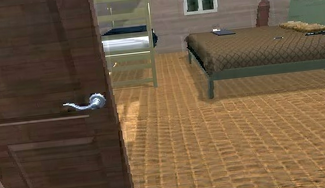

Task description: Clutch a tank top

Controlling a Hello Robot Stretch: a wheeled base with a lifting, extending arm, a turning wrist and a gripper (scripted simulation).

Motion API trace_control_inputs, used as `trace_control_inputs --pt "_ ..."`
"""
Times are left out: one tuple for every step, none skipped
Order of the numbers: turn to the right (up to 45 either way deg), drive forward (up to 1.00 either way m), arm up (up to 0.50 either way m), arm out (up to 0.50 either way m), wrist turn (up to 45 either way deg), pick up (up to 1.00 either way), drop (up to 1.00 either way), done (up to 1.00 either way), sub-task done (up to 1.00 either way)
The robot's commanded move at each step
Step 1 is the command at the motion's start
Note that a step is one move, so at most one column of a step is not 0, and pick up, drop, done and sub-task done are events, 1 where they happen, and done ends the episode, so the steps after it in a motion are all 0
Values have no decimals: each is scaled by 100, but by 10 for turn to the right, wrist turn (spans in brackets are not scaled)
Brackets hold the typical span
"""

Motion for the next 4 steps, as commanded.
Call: trace_control_inputs --pt "0 0 0 0 450 0 0 0 0" --pt "0 0 0 0 450 0 0 0 0" --pt "0 0 0 0 450 0 0 0 0" --pt "0 0 0 0 210 0 0 0 0"
